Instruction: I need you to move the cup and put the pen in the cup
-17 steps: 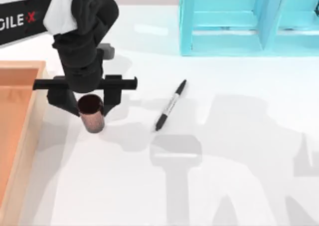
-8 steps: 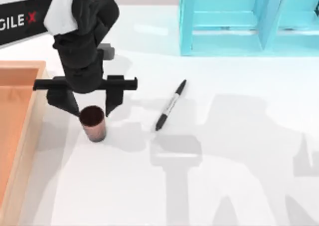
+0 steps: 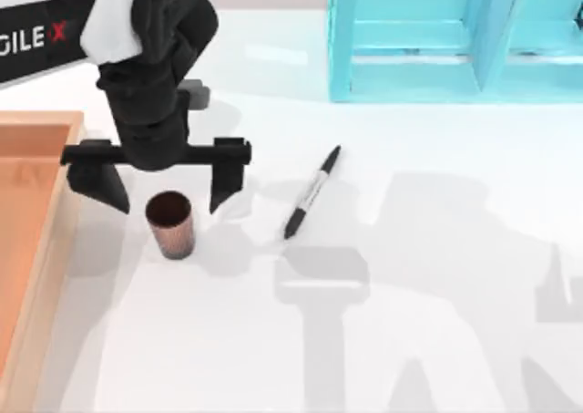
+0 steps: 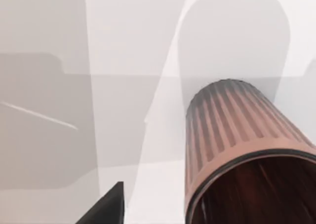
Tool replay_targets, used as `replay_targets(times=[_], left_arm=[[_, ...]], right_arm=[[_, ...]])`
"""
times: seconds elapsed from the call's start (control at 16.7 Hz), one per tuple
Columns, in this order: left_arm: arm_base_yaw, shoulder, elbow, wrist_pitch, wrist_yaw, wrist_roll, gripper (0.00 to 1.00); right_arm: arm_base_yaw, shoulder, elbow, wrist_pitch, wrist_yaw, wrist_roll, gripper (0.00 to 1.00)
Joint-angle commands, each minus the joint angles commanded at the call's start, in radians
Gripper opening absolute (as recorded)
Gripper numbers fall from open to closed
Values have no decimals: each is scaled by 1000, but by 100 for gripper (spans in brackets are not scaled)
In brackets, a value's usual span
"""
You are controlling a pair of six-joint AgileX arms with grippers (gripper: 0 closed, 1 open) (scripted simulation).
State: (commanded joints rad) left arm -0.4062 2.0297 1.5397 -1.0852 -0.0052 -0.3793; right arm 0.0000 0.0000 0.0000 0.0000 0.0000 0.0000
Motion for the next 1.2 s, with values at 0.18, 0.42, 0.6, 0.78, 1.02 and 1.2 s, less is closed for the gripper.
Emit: replay_targets(times=[0.18,0.42,0.6,0.78,1.02,1.2], left_arm=[[0,0,0,0,0,0,100],[2,9,39,-37,0,-4,100],[1,26,172,-165,0,-9,100],[-2,40,384,-357,1,-10,100],[-5,45,605,-566,1,-7,100],[-5,40,663,-623,0,-5,100]], right_arm=[[0,0,0,0,0,0,100],[0,0,0,0,0,0,100],[0,0,0,0,0,0,100],[0,0,0,0,0,0,100],[0,0,0,0,0,0,100],[0,0,0,0,0,0,100]])
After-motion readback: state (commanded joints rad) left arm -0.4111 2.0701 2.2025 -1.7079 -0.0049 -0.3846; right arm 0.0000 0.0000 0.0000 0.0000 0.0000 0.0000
